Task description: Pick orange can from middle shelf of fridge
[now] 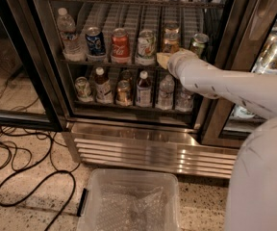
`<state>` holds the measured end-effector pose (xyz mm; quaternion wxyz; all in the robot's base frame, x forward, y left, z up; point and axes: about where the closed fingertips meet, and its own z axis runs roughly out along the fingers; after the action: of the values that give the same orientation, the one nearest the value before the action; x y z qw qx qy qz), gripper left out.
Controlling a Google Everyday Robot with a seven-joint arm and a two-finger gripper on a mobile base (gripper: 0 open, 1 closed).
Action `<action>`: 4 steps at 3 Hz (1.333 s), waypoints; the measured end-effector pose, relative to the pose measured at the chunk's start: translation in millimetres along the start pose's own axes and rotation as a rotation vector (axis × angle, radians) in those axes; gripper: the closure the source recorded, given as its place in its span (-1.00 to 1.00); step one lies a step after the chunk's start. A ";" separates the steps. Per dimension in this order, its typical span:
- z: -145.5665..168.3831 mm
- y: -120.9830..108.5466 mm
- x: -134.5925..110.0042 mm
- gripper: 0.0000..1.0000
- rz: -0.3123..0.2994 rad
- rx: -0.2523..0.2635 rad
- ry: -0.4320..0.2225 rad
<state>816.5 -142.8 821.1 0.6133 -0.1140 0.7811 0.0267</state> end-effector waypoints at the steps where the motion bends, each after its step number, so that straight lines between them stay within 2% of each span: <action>1: 4.2 -2.5 -1.5 -0.16 -0.002 0.006 -0.002; 3: 12.2 -6.4 -6.3 -0.02 -0.001 0.022 -0.012; 4: 14.5 -5.7 -7.8 -0.02 0.003 0.029 -0.016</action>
Offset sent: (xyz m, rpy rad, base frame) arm 0.0342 -0.0110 0.0070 -0.0136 -0.0309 -0.0407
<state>833.2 -144.5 825.7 0.6212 -0.1038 0.7766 0.0171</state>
